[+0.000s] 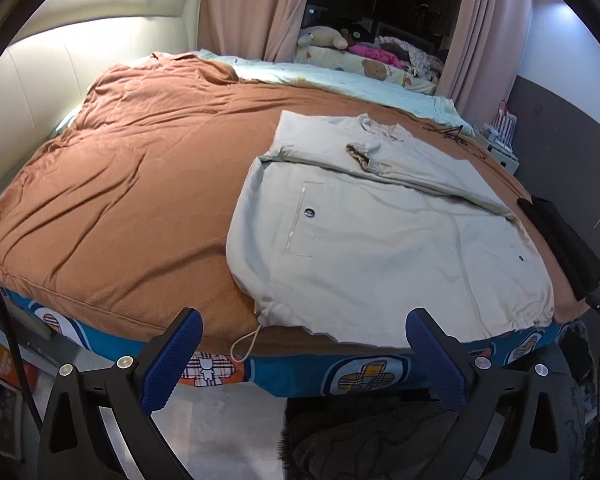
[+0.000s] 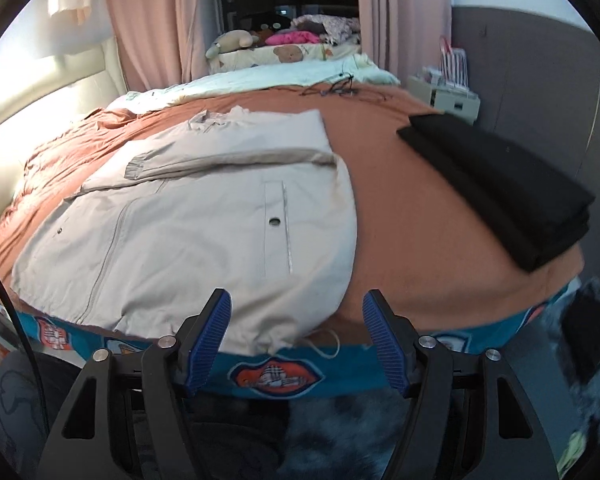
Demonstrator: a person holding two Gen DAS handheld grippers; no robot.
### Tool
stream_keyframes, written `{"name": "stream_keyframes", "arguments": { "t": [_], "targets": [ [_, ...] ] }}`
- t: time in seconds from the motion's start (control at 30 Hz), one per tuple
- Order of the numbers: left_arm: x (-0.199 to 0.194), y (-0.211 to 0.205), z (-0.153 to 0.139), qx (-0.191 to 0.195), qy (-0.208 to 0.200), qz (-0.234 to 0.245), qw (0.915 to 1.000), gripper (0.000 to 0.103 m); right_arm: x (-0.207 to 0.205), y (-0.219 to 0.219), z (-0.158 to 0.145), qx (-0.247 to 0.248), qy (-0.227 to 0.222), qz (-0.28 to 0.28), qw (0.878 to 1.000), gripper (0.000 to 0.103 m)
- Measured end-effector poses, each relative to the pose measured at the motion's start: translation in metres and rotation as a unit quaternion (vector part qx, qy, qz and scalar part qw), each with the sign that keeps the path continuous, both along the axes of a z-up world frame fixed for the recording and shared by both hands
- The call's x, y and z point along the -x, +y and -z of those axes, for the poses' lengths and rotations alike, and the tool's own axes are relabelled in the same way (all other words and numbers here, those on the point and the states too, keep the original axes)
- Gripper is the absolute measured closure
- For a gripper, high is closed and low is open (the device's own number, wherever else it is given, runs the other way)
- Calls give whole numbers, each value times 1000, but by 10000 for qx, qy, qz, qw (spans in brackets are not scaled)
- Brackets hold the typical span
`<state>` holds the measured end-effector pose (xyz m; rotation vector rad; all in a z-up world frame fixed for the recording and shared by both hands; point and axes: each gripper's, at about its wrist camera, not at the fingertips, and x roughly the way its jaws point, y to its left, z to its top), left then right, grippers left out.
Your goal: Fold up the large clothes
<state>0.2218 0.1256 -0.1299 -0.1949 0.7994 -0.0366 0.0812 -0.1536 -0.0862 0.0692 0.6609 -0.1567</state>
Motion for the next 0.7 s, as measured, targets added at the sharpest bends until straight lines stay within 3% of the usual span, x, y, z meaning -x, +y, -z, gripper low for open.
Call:
{"name": "stream_keyframes", "arguments": {
  "t": [0.07,0.1,0.27,0.47,0.63,0.7],
  "targets": [
    [-5,7,5,122,49,14,9999,1,0,-7,1,-91,-13,23,10000,6],
    [-8,12,7,181,82,-23,9998,1,-1,-10,3,-128,14,55,9999,5],
    [-24,28,18,355,214,-115,9991,1,2,-20,11,-353,113,183,9991,5],
    [-48,49,36,793,403,-315,9955,1,2,-43,22,-1106,-7,254,9935,5],
    [-66,55,54,1113,531,-277,9920,8,1,-57,33,-1455,-67,409,9885,5],
    [-74,57,61,1095,605,-322,9916,12,-2,-64,38,-1730,-117,405,9840,12]
  ]
}}
